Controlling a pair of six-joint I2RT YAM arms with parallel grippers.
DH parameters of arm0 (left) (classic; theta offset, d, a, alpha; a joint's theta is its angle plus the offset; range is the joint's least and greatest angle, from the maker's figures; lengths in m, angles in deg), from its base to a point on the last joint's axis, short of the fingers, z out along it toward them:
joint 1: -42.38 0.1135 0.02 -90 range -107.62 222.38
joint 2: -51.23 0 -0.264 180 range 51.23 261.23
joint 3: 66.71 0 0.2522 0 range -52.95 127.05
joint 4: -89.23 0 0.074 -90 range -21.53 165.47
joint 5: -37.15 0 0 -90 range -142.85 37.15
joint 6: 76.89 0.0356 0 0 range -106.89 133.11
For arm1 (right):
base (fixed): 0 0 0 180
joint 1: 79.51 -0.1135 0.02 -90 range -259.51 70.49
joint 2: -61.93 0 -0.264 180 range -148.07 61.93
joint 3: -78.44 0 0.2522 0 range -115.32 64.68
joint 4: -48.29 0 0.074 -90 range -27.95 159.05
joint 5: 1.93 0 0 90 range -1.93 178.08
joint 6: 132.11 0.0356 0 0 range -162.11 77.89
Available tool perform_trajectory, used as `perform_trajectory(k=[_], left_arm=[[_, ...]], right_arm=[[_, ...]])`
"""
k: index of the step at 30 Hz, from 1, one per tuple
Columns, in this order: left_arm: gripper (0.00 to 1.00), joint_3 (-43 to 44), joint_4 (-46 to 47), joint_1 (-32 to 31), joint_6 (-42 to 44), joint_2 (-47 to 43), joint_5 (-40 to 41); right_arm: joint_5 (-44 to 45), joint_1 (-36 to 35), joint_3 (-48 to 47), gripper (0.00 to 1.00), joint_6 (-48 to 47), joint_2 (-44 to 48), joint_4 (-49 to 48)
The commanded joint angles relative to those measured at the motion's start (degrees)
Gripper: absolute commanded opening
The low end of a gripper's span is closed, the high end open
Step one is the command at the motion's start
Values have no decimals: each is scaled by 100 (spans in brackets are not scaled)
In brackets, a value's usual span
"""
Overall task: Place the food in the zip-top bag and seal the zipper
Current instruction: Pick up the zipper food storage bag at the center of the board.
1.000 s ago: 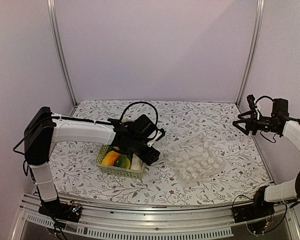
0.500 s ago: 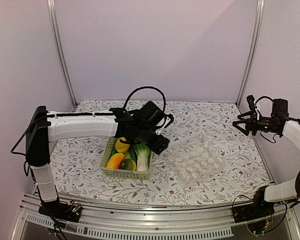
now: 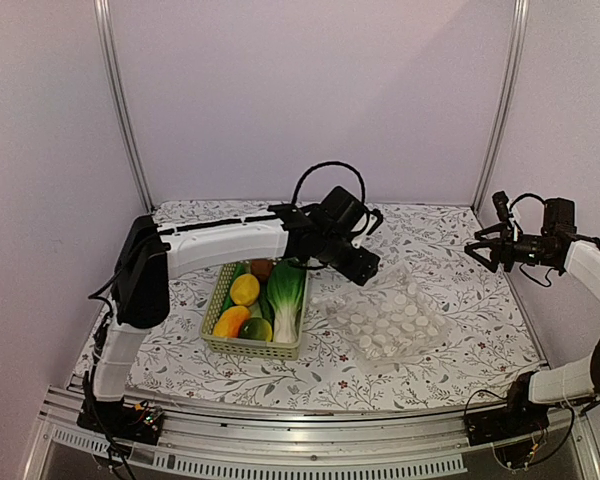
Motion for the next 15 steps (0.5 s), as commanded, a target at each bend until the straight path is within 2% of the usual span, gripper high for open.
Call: perform_trajectory(k=[1, 5, 15], left_arm=[[84, 322, -449, 225, -114, 496, -185], [84, 362, -439, 348, -252, 736, -334], [65, 410, -226, 391, -79, 1205, -1339]], right_arm=[[16, -10, -163, 74, -65, -63, 94], [17, -8, -171, 74, -95, -86, 136], [-19, -13, -207, 73, -166, -186, 222]])
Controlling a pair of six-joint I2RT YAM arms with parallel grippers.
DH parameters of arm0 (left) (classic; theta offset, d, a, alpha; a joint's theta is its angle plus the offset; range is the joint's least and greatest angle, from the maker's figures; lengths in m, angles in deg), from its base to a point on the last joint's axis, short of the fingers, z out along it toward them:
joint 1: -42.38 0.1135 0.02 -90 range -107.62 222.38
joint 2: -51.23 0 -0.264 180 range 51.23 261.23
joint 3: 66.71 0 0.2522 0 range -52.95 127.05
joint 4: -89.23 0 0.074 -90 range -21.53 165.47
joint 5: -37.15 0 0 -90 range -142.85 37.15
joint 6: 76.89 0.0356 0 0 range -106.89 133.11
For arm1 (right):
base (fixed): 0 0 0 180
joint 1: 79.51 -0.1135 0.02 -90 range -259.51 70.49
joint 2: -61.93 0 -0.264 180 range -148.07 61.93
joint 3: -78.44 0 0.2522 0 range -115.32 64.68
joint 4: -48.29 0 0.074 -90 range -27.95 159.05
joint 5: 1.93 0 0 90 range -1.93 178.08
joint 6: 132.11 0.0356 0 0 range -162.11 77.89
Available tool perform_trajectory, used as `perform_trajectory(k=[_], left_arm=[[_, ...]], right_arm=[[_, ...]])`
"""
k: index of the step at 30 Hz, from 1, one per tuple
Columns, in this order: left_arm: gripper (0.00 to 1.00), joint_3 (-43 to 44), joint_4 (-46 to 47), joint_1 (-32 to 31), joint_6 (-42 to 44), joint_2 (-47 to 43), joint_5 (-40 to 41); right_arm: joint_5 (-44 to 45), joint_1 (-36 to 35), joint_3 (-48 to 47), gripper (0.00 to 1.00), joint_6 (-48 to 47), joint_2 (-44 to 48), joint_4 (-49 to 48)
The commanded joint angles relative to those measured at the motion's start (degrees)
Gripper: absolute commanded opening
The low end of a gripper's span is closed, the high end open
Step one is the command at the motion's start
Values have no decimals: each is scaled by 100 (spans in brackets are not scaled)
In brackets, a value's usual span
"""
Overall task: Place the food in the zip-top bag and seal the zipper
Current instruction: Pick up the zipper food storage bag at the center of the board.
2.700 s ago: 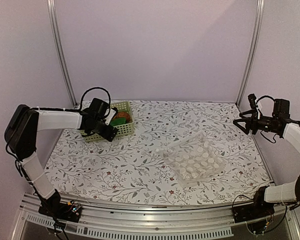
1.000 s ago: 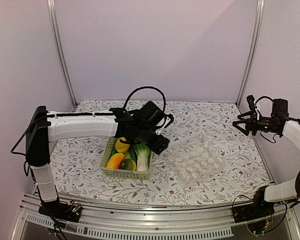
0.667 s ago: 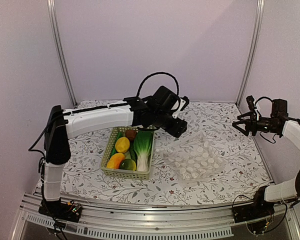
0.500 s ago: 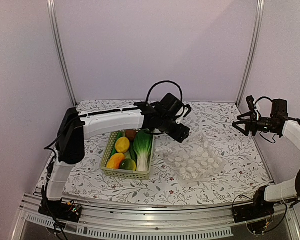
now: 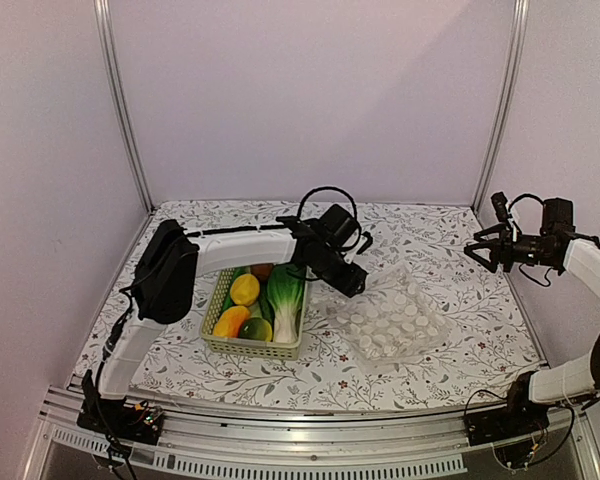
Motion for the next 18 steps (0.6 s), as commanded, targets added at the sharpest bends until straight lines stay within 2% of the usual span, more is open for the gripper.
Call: perform_trajectory(k=[1, 8, 18], left_arm=[[62, 155, 120, 18, 94, 327, -554], [47, 234, 241, 19, 110, 456, -656], [6, 145, 428, -79, 12, 421, -691]], right_arm=[[-17, -8, -180, 73, -78, -84, 164], [-10, -12, -181, 73, -79, -105, 168], [3, -11, -198, 72, -80, -168, 194]])
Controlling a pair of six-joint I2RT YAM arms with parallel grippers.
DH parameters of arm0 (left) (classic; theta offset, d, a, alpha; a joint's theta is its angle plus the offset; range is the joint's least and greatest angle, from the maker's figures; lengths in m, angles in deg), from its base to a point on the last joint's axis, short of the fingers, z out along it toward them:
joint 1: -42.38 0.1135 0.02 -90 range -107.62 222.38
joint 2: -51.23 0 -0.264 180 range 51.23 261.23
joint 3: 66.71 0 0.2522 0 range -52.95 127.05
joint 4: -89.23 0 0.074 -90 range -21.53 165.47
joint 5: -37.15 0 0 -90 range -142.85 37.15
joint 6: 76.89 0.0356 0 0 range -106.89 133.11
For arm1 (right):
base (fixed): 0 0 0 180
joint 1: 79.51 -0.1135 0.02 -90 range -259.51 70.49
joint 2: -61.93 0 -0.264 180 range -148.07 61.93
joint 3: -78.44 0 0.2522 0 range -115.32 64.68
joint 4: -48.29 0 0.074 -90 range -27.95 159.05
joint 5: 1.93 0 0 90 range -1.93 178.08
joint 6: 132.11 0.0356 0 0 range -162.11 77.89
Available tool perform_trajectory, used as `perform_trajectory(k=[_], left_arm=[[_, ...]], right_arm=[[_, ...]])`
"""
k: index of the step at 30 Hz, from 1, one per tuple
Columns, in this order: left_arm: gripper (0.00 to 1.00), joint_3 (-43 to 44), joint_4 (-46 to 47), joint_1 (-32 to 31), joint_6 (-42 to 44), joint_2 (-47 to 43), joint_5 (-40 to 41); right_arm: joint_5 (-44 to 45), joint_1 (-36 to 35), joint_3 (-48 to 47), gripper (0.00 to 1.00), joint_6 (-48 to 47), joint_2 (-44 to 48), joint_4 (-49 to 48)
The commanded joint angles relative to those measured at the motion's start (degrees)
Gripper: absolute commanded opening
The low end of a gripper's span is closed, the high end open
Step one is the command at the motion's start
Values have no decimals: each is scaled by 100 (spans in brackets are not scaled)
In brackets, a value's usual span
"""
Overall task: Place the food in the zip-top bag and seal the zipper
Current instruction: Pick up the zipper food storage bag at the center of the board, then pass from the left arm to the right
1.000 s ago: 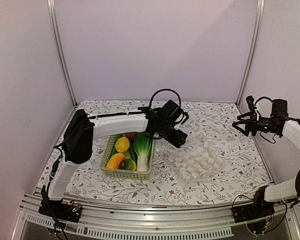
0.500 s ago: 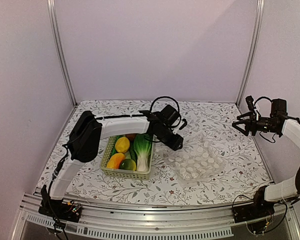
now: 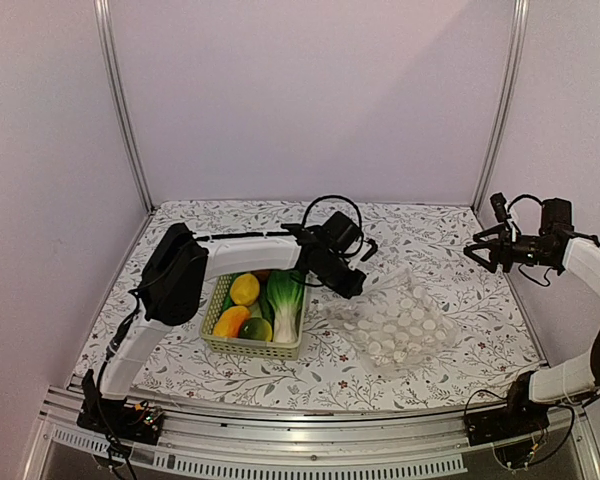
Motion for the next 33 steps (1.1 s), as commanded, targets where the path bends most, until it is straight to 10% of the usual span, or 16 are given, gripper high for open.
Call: perform_trajectory(k=[1, 10, 17, 33], left_arm=[[3, 29, 197, -92, -85, 27, -60], [0, -1170, 1213, -241, -490, -1456, 702], [0, -3118, 3868, -646, -1511, -2741, 2100], [0, -2178, 6309, -2210, -557, -1152, 4144]], right_arm=[[2, -8, -148, 72, -53, -78, 113], [205, -72, -443, 67, 1077, 63, -184], [697, -881, -823, 65, 2112, 332, -75], [697, -2478, -1194, 61, 2616, -385, 519]])
